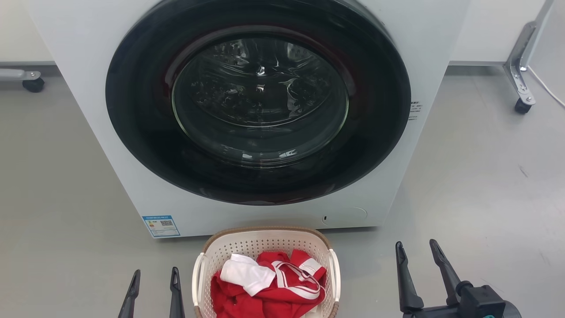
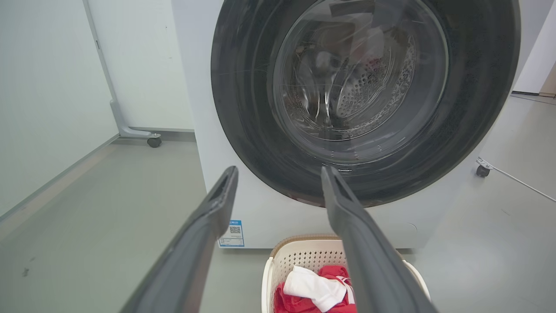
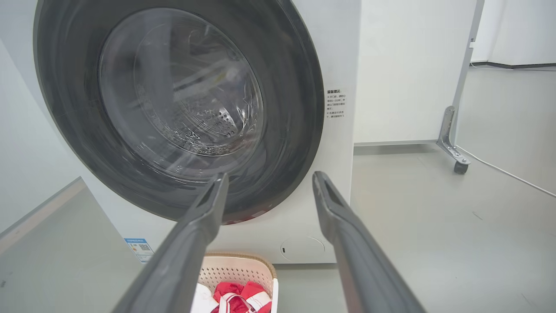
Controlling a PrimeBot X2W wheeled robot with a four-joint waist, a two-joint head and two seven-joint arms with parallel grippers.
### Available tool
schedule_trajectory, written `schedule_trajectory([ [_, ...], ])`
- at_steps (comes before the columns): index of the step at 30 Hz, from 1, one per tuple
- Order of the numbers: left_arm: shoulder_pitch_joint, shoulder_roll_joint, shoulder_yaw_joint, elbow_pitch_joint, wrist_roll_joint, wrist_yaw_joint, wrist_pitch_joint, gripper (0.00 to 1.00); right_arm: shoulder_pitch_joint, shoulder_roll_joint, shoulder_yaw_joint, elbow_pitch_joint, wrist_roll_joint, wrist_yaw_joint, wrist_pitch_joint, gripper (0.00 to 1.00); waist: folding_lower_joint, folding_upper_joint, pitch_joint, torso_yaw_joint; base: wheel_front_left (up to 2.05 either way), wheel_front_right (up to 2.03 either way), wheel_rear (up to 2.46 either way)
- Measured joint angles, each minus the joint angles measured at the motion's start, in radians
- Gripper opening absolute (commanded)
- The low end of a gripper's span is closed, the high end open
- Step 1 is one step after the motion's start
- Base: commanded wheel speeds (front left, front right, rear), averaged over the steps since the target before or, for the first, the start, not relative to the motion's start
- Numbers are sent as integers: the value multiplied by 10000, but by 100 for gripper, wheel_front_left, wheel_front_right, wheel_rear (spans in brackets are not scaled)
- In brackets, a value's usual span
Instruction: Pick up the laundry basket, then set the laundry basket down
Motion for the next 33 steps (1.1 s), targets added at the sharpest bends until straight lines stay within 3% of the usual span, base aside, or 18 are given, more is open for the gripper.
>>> schedule_trajectory([
  [29,6,-38,-17,-389,267,0,0,100,166,125,-311,-454,-529,0,0,100,0,0,31,78,0,0,0],
  [30,8,-38,-12,-403,284,0,0,0,166,128,-313,-462,-531,0,0,0,0,0,32,79,0,0,0],
  [33,38,-38,-61,-63,244,-10,15,0,214,132,-290,-125,-525,0,31,0,0,0,32,80,0,0,0],
])
